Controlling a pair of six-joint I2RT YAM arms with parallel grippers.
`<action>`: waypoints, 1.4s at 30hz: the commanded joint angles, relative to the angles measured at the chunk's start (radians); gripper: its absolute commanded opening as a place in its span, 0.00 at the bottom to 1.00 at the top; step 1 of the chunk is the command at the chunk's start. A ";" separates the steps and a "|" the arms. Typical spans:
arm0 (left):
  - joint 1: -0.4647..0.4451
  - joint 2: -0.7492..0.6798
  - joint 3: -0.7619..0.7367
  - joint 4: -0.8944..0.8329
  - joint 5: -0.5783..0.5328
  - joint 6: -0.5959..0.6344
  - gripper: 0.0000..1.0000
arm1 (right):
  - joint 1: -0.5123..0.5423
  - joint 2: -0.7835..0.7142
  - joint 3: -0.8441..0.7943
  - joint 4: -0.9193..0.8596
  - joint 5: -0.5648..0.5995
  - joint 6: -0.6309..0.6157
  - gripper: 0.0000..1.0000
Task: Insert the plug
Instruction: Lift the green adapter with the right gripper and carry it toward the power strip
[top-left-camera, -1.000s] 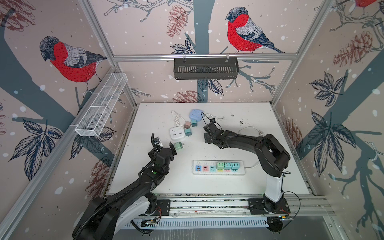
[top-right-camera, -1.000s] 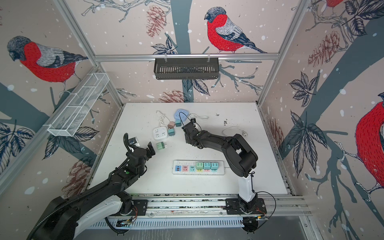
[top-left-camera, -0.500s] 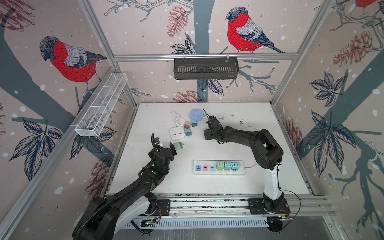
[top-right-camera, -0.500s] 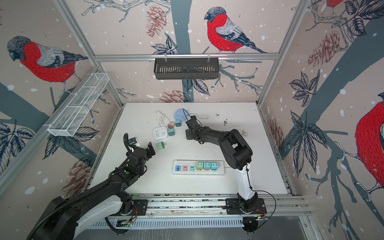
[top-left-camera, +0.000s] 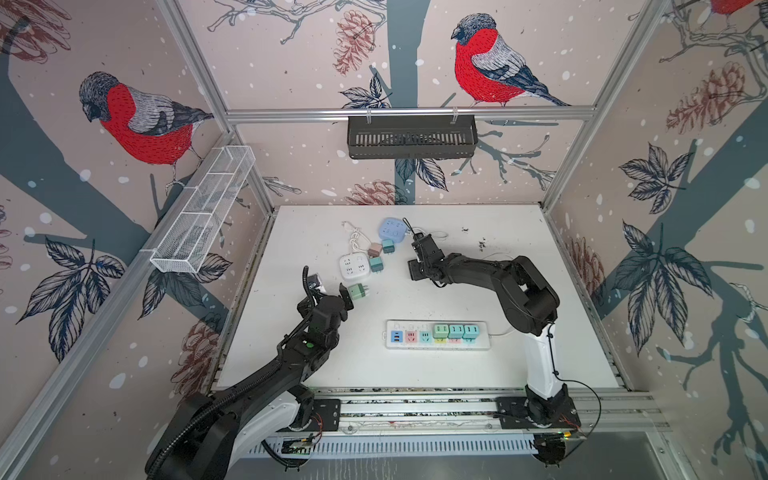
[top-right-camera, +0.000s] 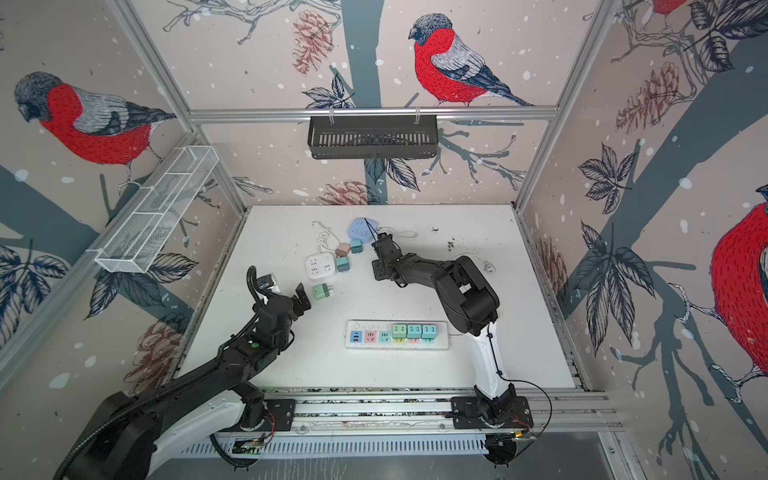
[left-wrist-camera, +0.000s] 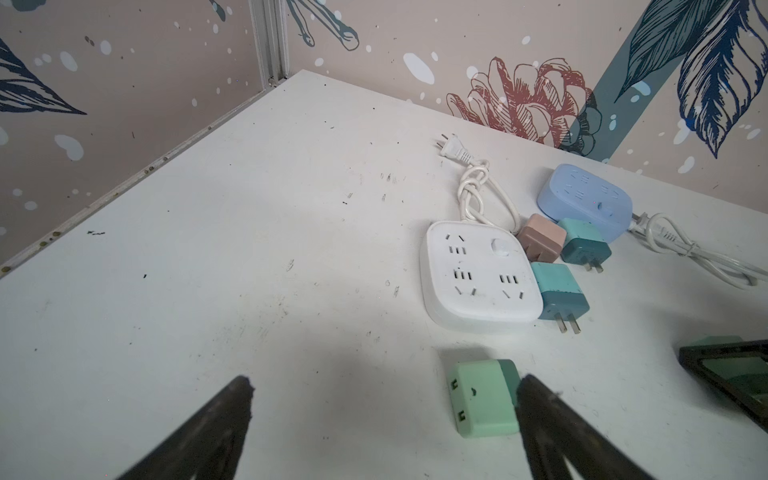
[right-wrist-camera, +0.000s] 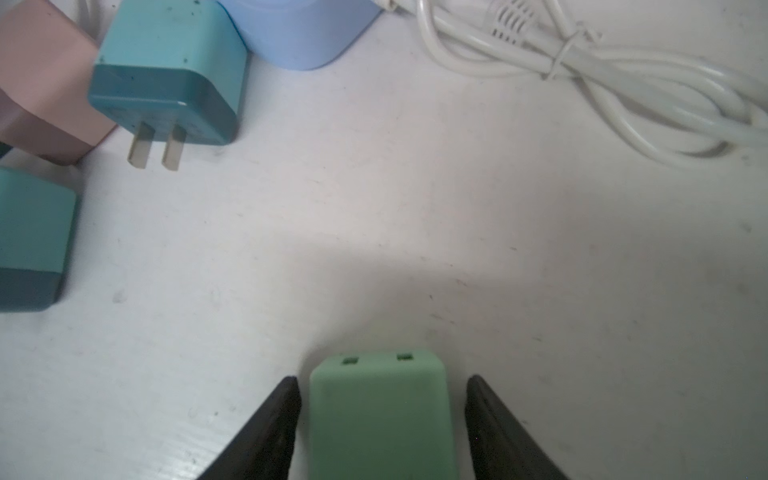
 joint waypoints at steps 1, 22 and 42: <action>0.002 0.002 0.004 0.033 -0.012 -0.009 0.98 | 0.010 0.021 0.013 -0.078 0.027 -0.007 0.57; 0.003 -0.005 0.010 0.018 0.021 0.002 0.98 | 0.067 -0.025 -0.051 -0.063 0.054 0.021 0.40; 0.000 -0.063 0.058 0.025 0.272 0.092 0.98 | 0.177 -0.684 -0.487 0.219 0.209 -0.025 0.22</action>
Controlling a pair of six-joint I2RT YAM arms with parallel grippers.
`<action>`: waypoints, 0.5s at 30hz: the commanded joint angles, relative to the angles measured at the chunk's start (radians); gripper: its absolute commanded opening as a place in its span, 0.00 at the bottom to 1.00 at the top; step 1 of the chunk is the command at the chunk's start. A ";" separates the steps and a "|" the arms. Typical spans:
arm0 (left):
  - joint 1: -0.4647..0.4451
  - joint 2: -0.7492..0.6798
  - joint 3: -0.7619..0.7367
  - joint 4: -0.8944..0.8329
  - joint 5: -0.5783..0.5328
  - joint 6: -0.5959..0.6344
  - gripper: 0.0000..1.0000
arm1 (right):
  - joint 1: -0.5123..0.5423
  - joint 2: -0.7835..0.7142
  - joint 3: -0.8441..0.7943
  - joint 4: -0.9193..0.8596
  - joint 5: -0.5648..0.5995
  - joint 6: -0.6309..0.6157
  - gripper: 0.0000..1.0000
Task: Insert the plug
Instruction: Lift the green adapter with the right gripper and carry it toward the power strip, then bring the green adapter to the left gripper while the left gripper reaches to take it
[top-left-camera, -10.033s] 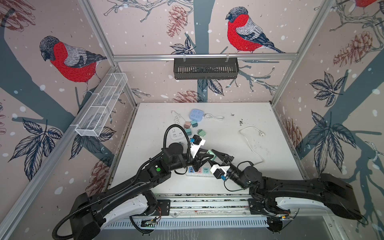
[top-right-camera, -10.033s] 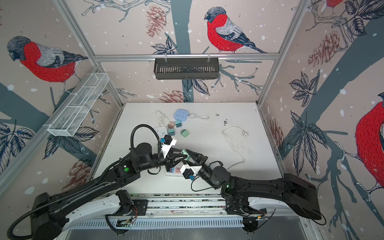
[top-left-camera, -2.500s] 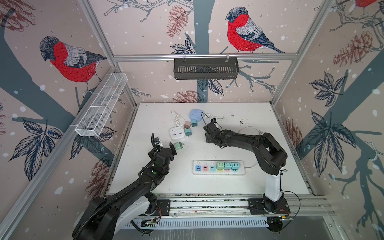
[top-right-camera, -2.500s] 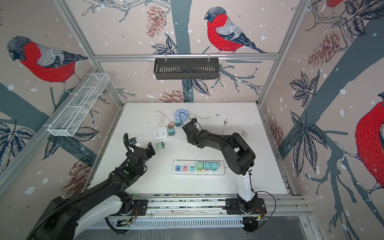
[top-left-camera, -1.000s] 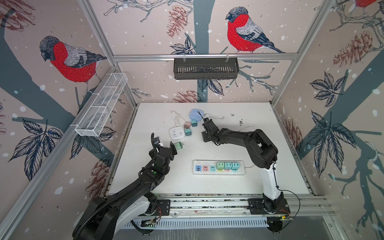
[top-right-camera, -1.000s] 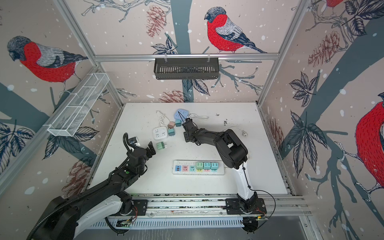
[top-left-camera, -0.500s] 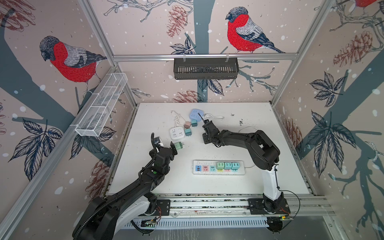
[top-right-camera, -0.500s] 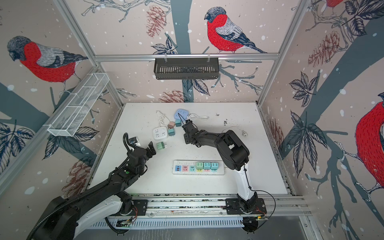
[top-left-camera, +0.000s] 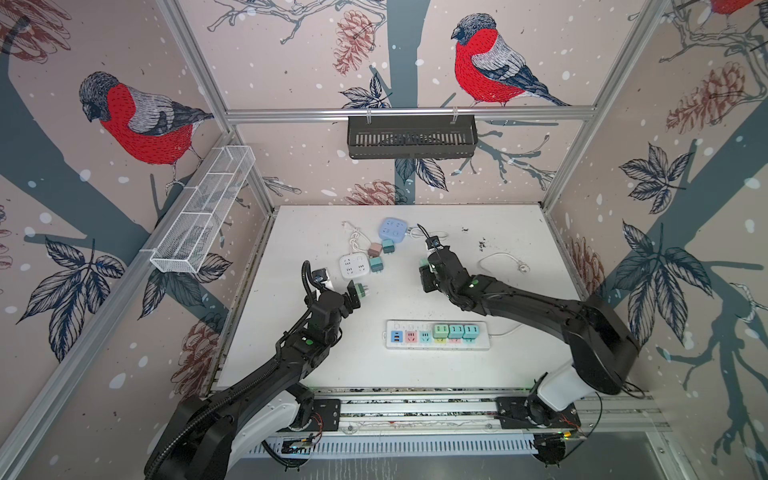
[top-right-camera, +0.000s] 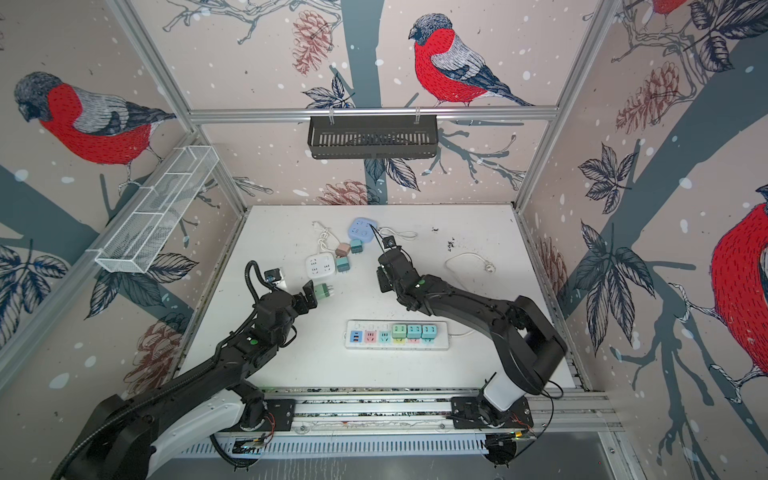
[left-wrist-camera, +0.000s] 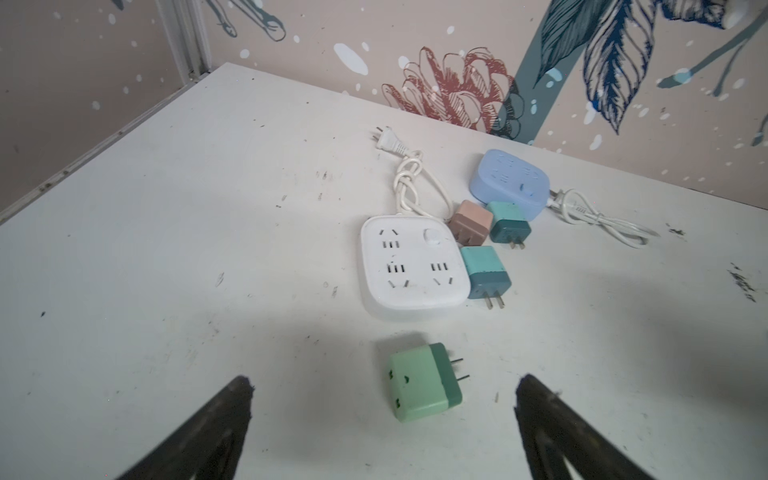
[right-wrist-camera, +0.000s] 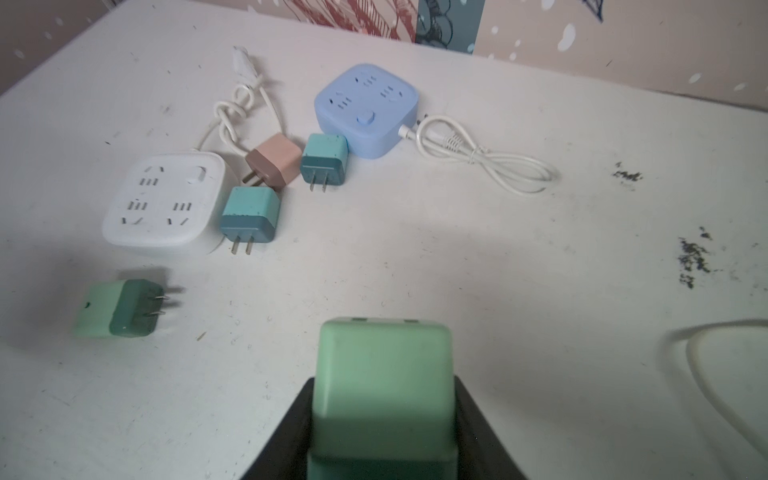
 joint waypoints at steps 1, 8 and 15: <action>0.000 -0.057 0.011 0.043 0.109 0.044 0.98 | 0.040 -0.122 -0.090 0.135 0.088 -0.047 0.22; -0.003 -0.266 0.005 0.056 0.416 0.084 0.98 | 0.107 -0.470 -0.364 0.337 0.142 -0.169 0.19; -0.004 -0.371 0.044 0.006 0.664 0.124 0.91 | 0.105 -0.683 -0.559 0.525 0.083 -0.310 0.15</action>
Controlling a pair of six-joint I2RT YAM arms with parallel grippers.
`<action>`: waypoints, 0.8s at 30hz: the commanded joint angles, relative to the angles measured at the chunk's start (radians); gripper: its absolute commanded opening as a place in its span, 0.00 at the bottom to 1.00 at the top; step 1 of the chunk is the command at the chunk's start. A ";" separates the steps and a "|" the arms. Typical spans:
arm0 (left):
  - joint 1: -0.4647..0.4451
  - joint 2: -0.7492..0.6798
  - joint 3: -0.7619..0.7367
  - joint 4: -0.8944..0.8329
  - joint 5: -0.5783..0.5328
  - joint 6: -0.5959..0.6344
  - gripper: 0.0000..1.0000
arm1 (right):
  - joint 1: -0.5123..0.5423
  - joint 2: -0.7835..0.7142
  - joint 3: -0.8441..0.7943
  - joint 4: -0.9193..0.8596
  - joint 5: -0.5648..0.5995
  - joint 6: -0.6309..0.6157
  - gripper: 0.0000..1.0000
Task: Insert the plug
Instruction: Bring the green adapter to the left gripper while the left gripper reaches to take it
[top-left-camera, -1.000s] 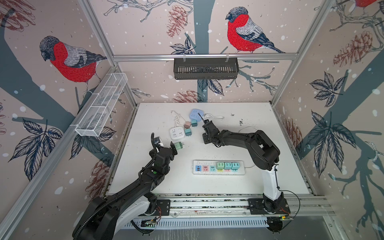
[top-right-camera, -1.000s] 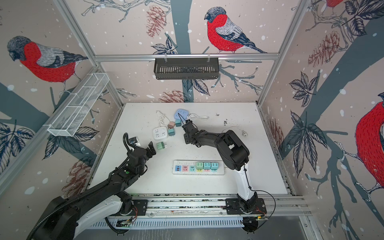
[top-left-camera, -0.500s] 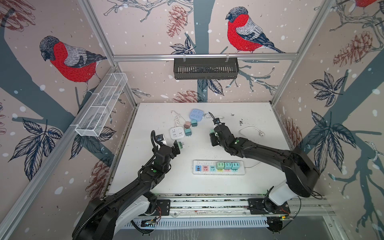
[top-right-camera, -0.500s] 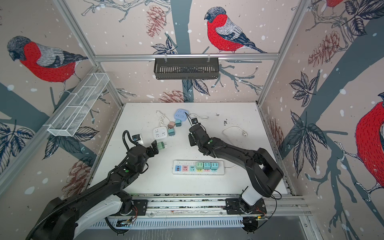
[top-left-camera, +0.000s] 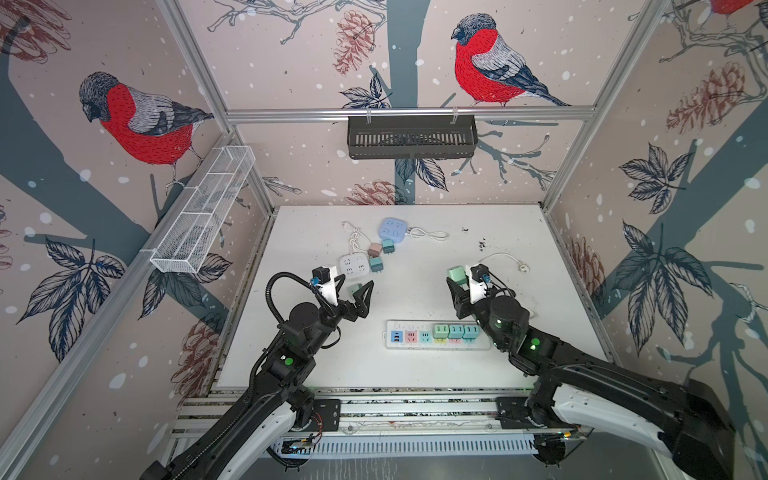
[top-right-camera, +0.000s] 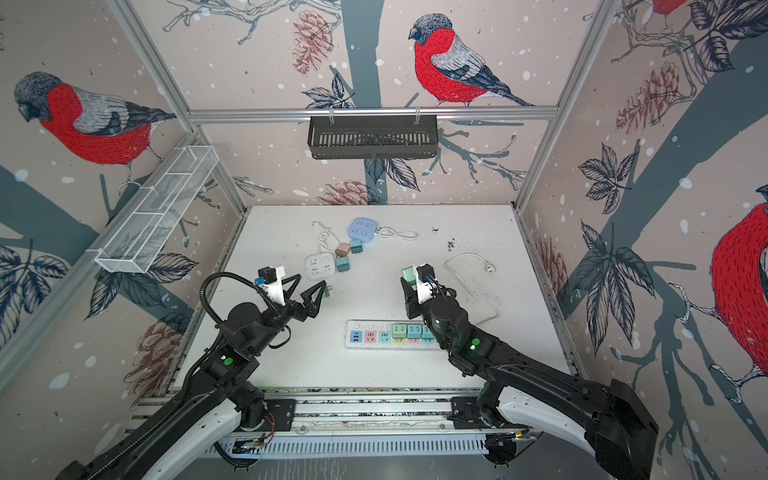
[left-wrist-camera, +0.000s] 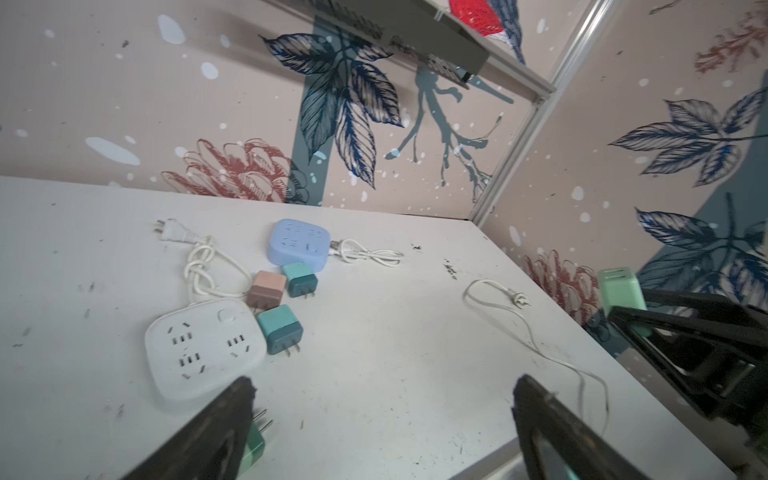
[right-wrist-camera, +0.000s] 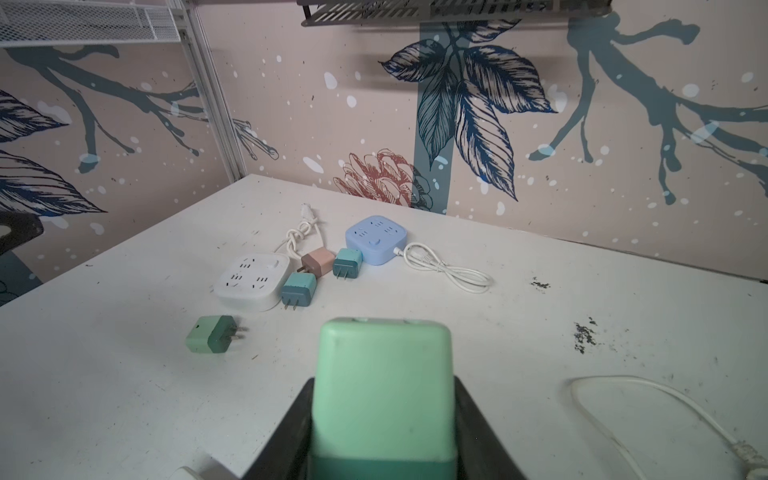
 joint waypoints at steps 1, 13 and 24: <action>-0.002 -0.034 0.034 -0.017 0.171 0.032 0.89 | 0.002 -0.038 -0.053 0.173 -0.062 -0.132 0.14; -0.117 -0.030 0.069 -0.050 0.244 0.084 0.80 | 0.112 0.049 -0.113 0.393 -0.192 -0.455 0.04; -0.230 0.120 0.132 -0.031 0.234 0.119 0.75 | 0.143 0.135 -0.112 0.454 -0.278 -0.661 0.03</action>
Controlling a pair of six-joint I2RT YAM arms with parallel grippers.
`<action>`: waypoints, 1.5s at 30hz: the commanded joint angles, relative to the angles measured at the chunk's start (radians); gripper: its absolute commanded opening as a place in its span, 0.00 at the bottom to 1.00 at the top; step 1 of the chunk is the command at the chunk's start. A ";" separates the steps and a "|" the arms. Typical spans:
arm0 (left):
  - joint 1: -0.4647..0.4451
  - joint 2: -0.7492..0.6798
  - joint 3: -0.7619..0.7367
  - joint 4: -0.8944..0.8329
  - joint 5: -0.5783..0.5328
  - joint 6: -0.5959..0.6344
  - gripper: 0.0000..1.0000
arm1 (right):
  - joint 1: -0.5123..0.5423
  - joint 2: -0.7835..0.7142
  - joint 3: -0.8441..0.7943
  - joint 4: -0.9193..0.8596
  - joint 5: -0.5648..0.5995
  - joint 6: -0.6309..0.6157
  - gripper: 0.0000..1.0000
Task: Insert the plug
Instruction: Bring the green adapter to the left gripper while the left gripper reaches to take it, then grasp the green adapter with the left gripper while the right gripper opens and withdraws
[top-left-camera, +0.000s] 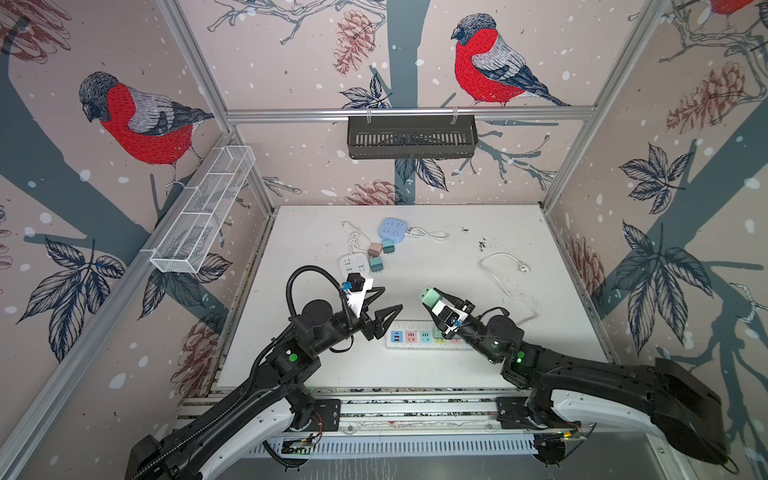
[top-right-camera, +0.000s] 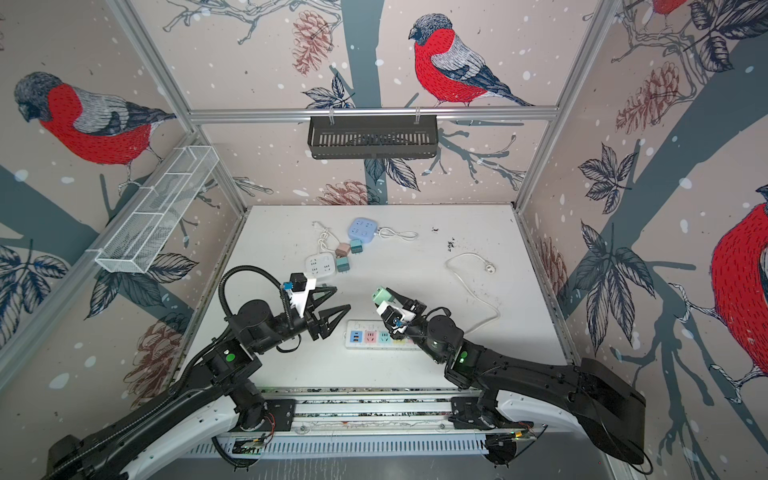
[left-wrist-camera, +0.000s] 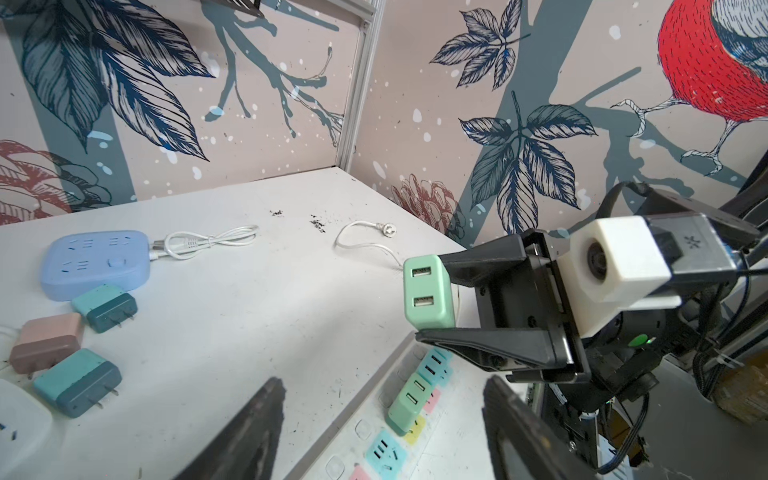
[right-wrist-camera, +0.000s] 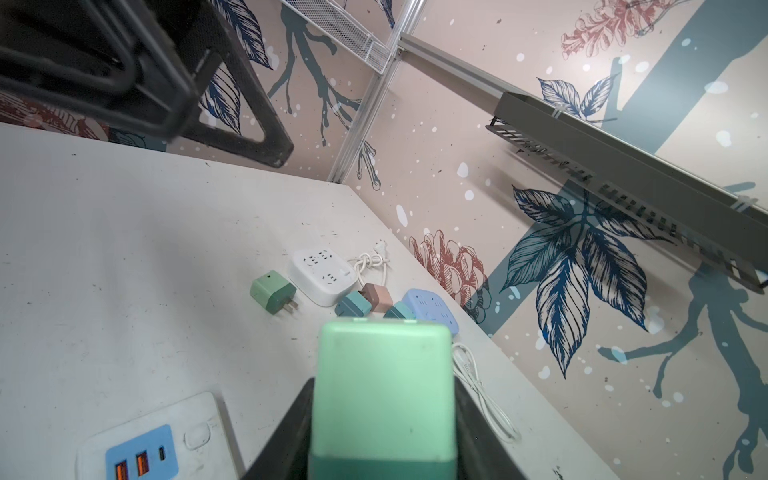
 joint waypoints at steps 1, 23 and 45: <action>-0.016 0.039 0.024 0.046 0.009 0.011 0.75 | 0.006 0.001 0.010 0.062 -0.065 -0.074 0.03; -0.127 0.269 0.116 0.098 0.053 0.005 0.67 | 0.031 -0.007 -0.062 0.165 -0.166 -0.192 0.04; -0.137 0.320 0.144 0.076 0.048 0.004 0.34 | 0.046 0.050 -0.046 0.205 -0.127 -0.198 0.03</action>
